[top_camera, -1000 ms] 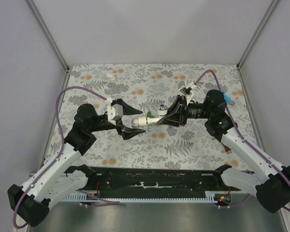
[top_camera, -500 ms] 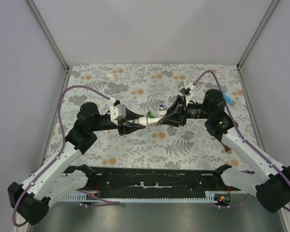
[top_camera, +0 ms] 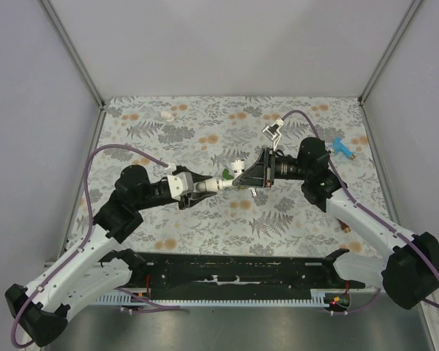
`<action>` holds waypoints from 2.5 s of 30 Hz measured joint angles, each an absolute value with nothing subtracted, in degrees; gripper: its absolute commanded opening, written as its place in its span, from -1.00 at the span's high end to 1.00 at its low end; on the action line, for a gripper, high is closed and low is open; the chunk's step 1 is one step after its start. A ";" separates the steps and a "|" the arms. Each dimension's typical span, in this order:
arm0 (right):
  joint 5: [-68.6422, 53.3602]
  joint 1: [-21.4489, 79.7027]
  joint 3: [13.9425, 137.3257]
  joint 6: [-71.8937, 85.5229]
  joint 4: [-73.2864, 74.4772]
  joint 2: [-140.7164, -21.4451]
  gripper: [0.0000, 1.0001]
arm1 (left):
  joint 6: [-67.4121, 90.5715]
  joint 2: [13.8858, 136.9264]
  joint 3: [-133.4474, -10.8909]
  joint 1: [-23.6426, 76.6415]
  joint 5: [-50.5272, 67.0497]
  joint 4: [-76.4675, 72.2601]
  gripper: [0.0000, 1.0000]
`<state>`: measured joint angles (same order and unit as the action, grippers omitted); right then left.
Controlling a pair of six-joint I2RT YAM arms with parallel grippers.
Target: Install the water faucets
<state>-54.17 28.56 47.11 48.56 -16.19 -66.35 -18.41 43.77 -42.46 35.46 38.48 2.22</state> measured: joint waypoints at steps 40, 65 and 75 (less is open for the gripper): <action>-42.09 26.63 51.57 35.68 -7.53 -60.18 -0.45 | -19.66 43.22 -39.46 37.26 31.14 2.37 0.96; -52.80 25.36 47.66 -4.99 2.76 -49.39 -0.61 | -3.60 45.01 -39.00 37.26 38.83 -12.86 0.96; -62.33 25.56 46.61 13.21 -13.74 -59.02 0.18 | -2.66 45.87 -38.98 37.26 42.13 -14.61 0.96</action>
